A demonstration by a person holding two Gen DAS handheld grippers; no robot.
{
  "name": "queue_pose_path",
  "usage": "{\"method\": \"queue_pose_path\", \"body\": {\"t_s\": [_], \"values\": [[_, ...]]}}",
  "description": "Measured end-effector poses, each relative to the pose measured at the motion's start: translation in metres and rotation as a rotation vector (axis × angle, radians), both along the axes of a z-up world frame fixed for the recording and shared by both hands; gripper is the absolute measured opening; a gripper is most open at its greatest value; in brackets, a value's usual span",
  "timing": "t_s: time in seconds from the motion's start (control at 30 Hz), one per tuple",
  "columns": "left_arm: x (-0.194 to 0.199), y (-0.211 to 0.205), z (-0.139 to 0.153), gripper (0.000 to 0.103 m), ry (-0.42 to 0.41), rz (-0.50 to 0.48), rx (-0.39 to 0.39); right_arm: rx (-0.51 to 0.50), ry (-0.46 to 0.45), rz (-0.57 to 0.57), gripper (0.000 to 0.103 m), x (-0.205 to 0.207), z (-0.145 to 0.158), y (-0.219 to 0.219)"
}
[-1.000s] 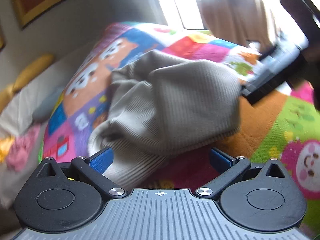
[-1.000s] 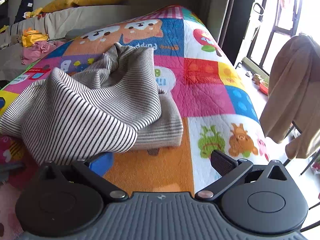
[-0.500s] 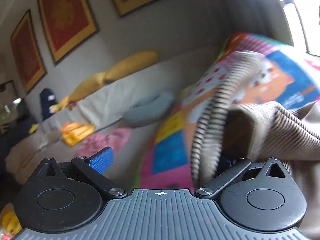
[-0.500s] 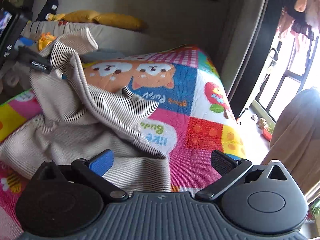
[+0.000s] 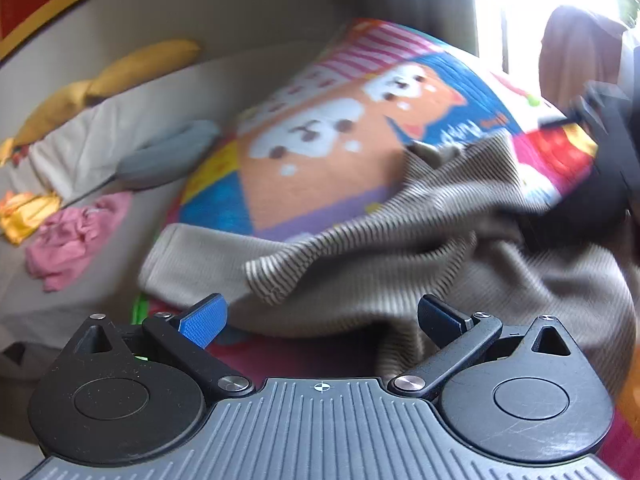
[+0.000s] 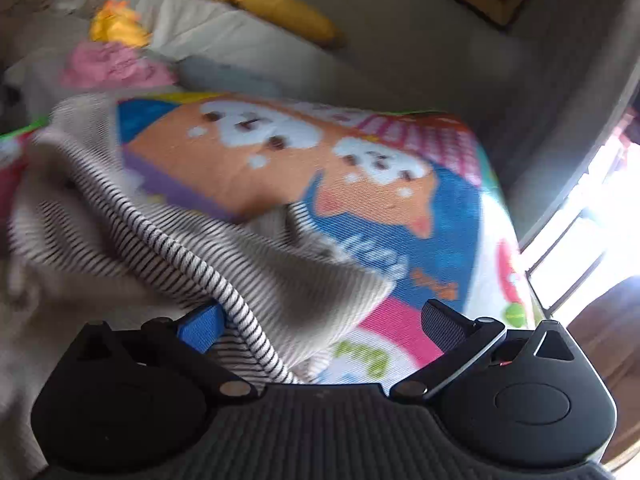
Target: Fold clothes
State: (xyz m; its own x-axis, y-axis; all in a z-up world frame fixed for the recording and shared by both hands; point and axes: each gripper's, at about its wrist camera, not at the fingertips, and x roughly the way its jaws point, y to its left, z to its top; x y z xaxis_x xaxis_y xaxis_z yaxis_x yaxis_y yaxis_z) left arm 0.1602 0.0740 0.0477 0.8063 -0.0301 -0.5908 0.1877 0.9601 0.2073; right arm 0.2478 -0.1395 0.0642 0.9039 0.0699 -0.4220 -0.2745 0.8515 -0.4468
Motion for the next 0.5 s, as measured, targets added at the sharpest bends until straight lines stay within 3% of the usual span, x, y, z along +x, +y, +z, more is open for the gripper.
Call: {"method": "queue_pose_path", "body": {"t_s": [0.1,0.17,0.23,0.37,0.43,0.5], "values": [[-0.002,-0.007,-0.008,0.103,-0.015,-0.014,0.036,0.277,-0.12,-0.395,0.103,0.023,0.021,-0.079],[0.002,-0.01,-0.01,0.103,-0.015,-0.038,0.01,0.353,-0.186,-0.606,0.103,0.023,0.022,-0.127],[0.01,-0.014,-0.012,0.103,-0.025,-0.048,0.013,0.336,-0.152,-0.619,0.103,0.023,0.019,-0.154],[0.038,-0.031,-0.023,0.103,-0.105,0.023,0.188,0.227,-0.148,-0.525,0.103,0.01,0.018,-0.163],[0.058,-0.023,-0.024,0.103,-0.165,0.137,0.262,0.21,-0.166,-0.481,0.103,0.0,0.021,-0.162],[0.076,0.002,-0.016,0.103,-0.186,0.269,0.24,0.195,-0.182,-0.436,0.103,-0.009,0.023,-0.16]]}}
